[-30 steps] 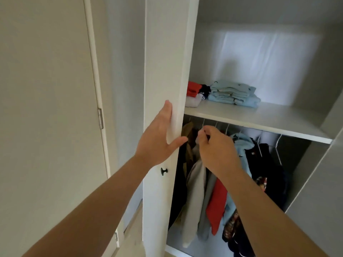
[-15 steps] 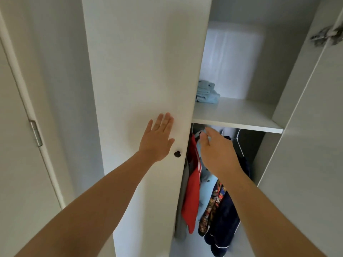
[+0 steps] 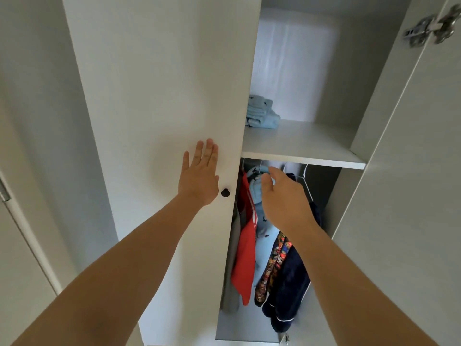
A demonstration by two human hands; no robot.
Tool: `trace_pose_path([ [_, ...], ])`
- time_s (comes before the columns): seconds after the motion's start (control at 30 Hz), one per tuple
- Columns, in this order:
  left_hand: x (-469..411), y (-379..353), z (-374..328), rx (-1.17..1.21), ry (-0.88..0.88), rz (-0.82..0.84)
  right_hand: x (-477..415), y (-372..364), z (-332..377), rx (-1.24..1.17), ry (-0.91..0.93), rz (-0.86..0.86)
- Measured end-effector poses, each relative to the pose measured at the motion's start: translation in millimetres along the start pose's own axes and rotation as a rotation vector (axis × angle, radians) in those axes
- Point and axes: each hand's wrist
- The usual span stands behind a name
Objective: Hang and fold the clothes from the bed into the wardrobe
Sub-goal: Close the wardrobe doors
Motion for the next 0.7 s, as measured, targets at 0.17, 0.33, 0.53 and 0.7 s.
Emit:
trace_pose_path([
  [0.17,-7,-4,0,-0.01,0.009,0.018,0,-1,-4,-0.053,-0.037,0.004],
  [0.33,-4,4,-2,-0.023,0.011,0.031,6,1,-11,-0.038,-0.049,0.001],
  [0.53,28,20,-40,0.154,-0.088,0.076,25,19,-38,-0.062,-0.124,-0.089],
  [0.7,85,34,-120,0.711,-0.181,0.263,54,49,-72,-0.062,-0.202,-0.185],
])
Point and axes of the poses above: each hand's wrist, its own x-axis away from the middle knuckle, its own y-axis out of the back of the hand, z = x × y, and after that the axes turned 8 degrees about x, right-handed
